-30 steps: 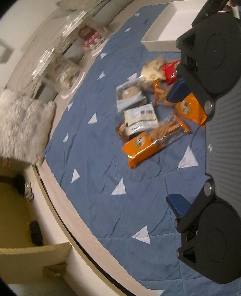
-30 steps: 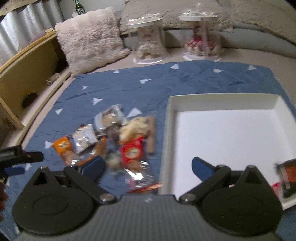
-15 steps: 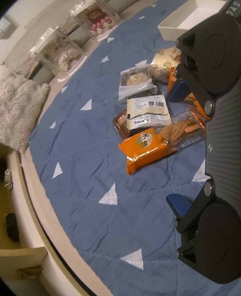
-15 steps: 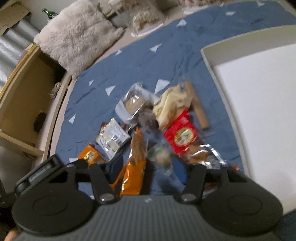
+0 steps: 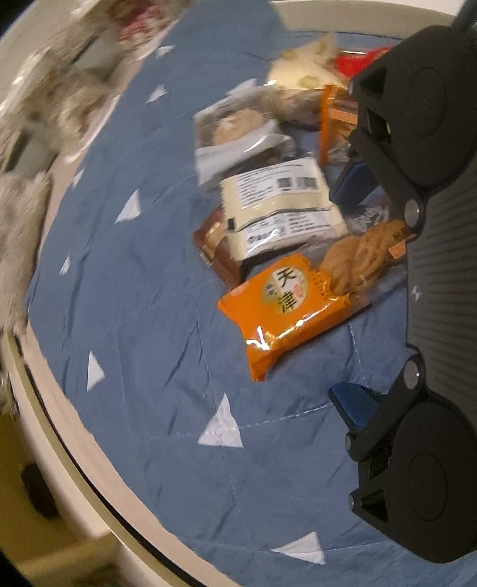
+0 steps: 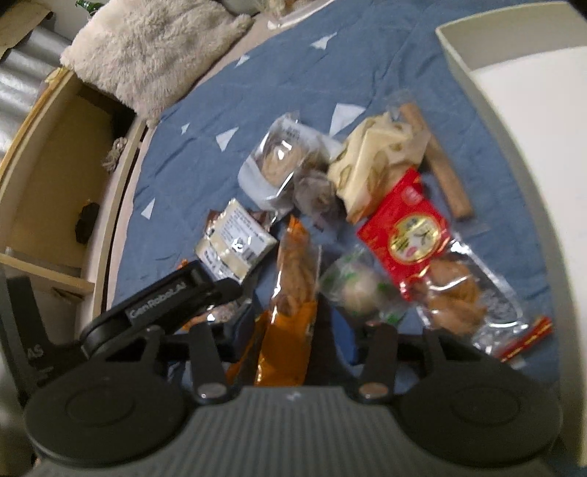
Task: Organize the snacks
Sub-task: 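Grasp an orange twist-pastry bag with the left tool while the right grasps another orange bag, then carry both orange bags upright with both tools over the white tray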
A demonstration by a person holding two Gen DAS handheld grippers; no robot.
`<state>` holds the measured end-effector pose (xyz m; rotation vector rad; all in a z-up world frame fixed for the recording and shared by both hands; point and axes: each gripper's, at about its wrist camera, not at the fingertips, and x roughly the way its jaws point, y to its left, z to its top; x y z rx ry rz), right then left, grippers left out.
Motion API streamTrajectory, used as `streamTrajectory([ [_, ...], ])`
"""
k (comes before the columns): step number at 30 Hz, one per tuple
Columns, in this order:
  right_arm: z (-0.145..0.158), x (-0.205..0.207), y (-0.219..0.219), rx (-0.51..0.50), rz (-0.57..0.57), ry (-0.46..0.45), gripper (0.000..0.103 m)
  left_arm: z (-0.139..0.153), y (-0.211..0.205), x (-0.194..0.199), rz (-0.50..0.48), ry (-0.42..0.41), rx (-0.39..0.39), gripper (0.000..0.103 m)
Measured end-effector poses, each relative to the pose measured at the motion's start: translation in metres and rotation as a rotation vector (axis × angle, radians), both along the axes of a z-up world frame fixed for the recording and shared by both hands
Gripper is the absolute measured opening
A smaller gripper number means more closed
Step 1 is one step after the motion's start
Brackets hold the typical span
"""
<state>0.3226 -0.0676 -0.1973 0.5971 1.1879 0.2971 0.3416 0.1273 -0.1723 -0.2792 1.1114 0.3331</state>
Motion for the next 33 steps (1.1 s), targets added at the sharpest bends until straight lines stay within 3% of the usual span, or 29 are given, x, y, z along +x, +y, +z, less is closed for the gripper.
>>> streamTrajectory([
  [4, -0.013, 0.006, 0.01, -0.006, -0.016, 0.024, 0.046, 0.006, 0.005, -0.004, -0.033, -0.018, -0.015, 0.085],
  [6, -0.017, 0.008, 0.012, 0.01, -0.015, 0.026, 0.037, 0.009, 0.01, -0.006, -0.05, -0.033, -0.02, 0.071],
  [8, -0.016, 0.009, 0.015, 0.003, -0.005, 0.019, 0.036, 0.012, 0.013, -0.009, -0.079, -0.041, -0.016, 0.06],
  [15, -0.007, 0.006, 0.018, -0.049, 0.048, -0.012, 0.034, 0.022, 0.017, -0.022, -0.202, -0.042, 0.026, 0.056],
  [19, 0.001, 0.001, 0.018, -0.08, 0.074, -0.033, 0.034, 0.022, 0.008, -0.032, -0.37, 0.006, 0.033, 0.056],
  [21, 0.003, -0.001, 0.02, -0.089, 0.083, -0.035, 0.034, 0.02, 0.003, -0.036, -0.4, 0.027, 0.07, 0.057],
  [24, 0.005, -0.004, 0.022, -0.112, 0.096, -0.044, 0.034, 0.019, 0.006, -0.038, -0.314, 0.039, 0.084, 0.061],
  [27, 0.006, -0.005, 0.023, -0.12, 0.096, -0.046, 0.034, 0.016, 0.006, -0.038, -0.192, 0.051, 0.103, 0.07],
  [33, 0.006, -0.006, 0.022, -0.133, 0.1, -0.052, 0.034, 0.016, 0.004, -0.033, 0.003, 0.026, 0.062, 0.069],
])
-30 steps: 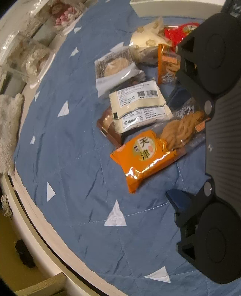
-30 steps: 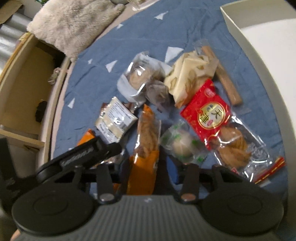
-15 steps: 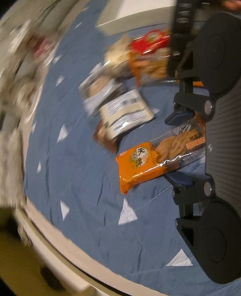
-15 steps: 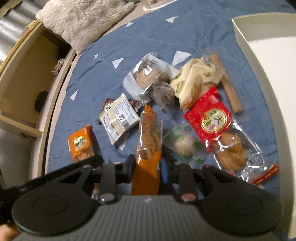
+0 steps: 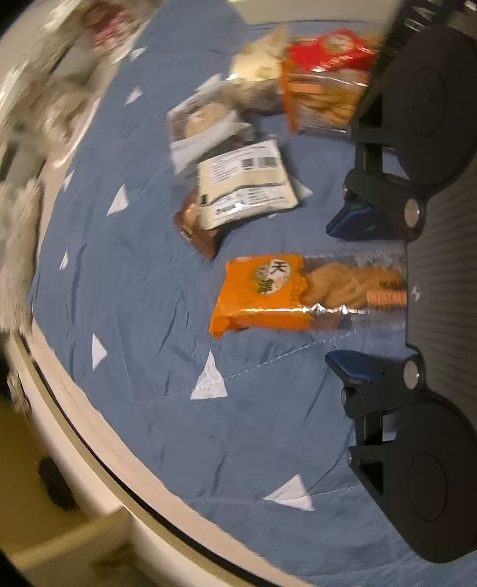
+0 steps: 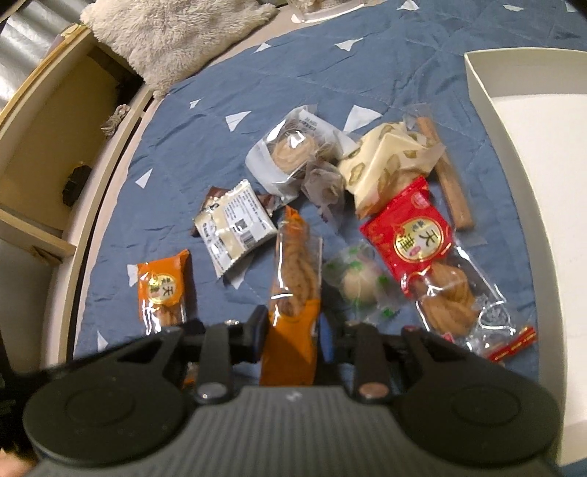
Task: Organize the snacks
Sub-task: 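Carry both orange bags upright with both tools over the white tray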
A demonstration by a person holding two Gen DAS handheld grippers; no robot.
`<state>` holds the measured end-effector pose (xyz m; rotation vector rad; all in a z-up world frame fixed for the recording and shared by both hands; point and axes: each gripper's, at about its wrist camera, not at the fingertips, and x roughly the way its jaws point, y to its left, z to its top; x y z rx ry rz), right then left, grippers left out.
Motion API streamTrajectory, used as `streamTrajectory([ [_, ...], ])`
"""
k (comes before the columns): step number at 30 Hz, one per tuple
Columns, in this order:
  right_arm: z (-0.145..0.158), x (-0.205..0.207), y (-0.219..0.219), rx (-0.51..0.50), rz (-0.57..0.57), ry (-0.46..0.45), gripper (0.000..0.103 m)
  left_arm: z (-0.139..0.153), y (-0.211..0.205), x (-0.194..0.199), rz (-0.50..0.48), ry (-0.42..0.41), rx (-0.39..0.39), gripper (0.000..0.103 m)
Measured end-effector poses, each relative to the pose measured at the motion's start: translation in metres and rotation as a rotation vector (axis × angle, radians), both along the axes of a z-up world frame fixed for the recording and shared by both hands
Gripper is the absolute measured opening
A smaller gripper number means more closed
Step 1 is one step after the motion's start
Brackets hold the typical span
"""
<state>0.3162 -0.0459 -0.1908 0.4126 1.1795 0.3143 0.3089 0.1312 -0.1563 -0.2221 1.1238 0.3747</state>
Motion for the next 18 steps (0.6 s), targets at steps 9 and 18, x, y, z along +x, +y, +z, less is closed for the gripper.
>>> streamTrajectory([
  [9, 0.004, 0.0, -0.002, -0.019, 0.032, -0.018, 0.034, 0.002, -0.001, 0.004, -0.005, -0.004, -0.001, 0.046],
  [18, 0.026, -0.012, 0.0, -0.046, 0.083, -0.099, 0.033, 0.033, -0.011, -0.014, -0.081, -0.092, 0.008, 0.044],
])
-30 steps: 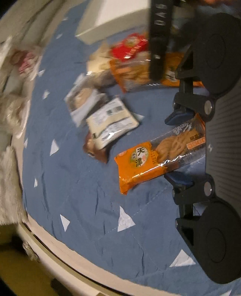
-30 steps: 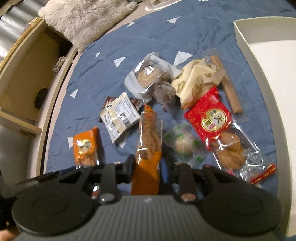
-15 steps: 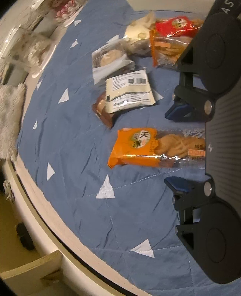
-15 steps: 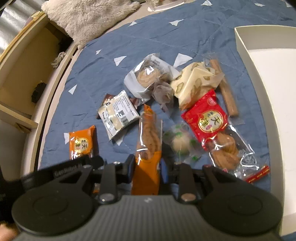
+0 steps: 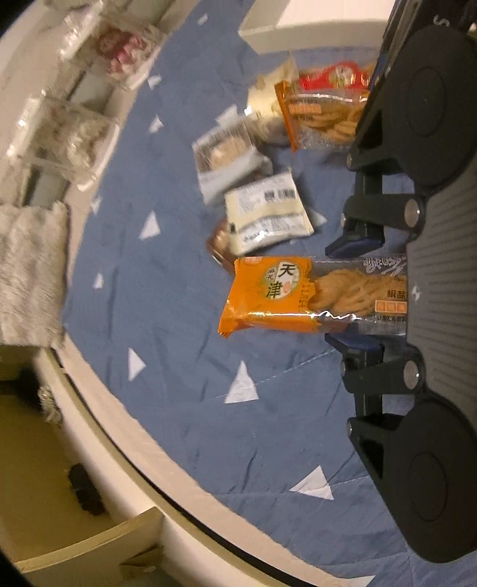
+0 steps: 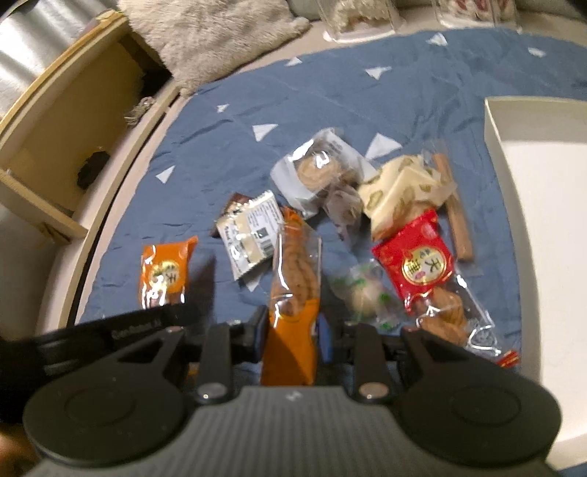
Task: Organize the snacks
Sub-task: 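Carry both orange bags upright with both tools over the white tray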
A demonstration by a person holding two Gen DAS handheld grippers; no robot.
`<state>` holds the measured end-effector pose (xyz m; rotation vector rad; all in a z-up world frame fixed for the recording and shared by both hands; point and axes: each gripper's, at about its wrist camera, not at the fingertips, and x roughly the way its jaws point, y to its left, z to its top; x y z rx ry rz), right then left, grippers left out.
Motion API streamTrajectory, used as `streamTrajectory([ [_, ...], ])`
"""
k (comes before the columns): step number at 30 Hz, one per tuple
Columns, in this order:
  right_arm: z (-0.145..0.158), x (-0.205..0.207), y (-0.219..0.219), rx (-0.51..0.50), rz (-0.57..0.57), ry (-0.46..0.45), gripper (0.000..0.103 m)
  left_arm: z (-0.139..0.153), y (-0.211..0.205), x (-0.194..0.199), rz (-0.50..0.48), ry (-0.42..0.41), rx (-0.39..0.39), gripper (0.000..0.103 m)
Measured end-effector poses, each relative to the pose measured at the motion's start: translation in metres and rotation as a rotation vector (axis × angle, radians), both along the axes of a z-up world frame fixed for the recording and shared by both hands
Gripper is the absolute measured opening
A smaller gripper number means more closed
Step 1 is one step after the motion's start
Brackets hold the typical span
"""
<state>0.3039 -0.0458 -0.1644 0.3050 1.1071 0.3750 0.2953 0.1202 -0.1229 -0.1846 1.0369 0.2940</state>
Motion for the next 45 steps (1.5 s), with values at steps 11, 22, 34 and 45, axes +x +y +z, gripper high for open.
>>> streamTrajectory([
  [11, 0.06, -0.033, -0.042, -0.025, -0.034, -0.159, 0.033, 0.05, -0.025, -0.041, -0.089, -0.127, -0.013, 0.044],
  [22, 0.092, -0.07, -0.099, -0.057, -0.12, -0.234, 0.033, 0.069, -0.064, -0.066, -0.188, -0.174, -0.037, 0.044],
  [34, 0.104, -0.097, -0.161, -0.101, -0.223, -0.275, 0.033, 0.076, -0.13, -0.06, -0.293, -0.201, -0.108, 0.044],
  [45, 0.099, -0.108, -0.223, -0.151, -0.314, -0.26, 0.033, 0.061, -0.203, -0.042, -0.409, -0.164, -0.212, 0.044],
])
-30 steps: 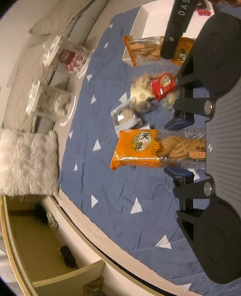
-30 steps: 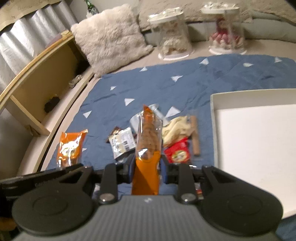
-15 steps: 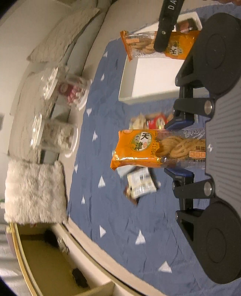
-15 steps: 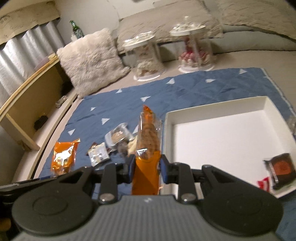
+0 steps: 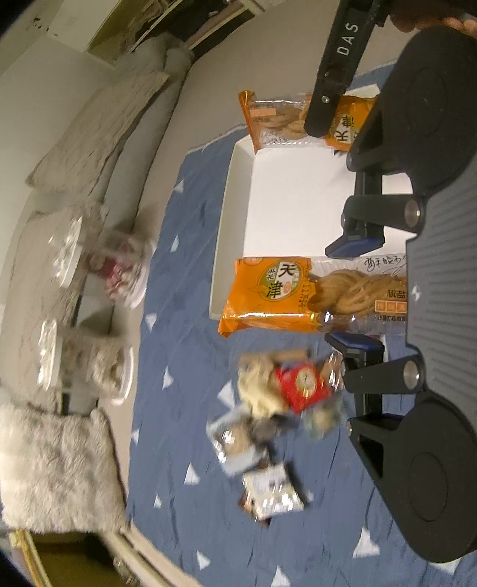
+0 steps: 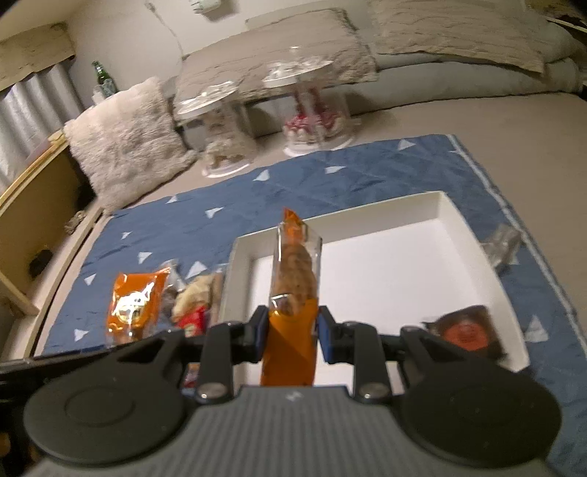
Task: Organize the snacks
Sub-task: 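Carry both orange bags upright with both tools over the white tray, then lower the orange bags into the tray and open both tools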
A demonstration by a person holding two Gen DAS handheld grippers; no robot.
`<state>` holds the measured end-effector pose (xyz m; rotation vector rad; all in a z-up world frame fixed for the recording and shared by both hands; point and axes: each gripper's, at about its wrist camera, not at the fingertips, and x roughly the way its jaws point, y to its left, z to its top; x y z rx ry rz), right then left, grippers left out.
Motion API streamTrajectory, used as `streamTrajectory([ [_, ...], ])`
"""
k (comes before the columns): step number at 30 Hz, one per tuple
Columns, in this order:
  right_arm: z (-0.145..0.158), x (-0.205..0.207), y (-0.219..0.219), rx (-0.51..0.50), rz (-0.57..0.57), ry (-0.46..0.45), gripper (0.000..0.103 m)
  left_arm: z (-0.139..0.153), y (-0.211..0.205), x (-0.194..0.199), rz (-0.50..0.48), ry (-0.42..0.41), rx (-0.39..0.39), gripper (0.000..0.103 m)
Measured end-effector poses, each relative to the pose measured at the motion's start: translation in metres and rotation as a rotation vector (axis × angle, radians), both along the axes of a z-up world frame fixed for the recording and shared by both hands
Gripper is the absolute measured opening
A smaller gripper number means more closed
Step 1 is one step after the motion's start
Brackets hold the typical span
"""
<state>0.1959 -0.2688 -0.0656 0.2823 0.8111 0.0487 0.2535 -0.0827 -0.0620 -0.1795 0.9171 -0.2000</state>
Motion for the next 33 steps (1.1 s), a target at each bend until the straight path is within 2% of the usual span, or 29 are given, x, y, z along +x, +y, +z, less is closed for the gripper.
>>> streamTrajectory([
  [9, -0.019, 0.006, -0.04, -0.057, -0.06, 0.047, 0.033, -0.024, -0.046, 0.023, -0.048, 0.06, -0.055, 0.044],
  [19, -0.045, 0.032, -0.057, -0.141, -0.041, 0.113, 0.033, -0.055, -0.084, 0.05, -0.08, 0.135, -0.104, 0.044],
  [26, -0.068, 0.051, -0.06, -0.139, 0.001, 0.197, 0.033, -0.087, -0.083, 0.071, -0.02, 0.258, -0.19, 0.045],
  [33, -0.075, 0.06, -0.062, -0.111, 0.009, 0.228, 0.035, -0.102, -0.081, 0.077, -0.019, 0.31, -0.222, 0.046],
])
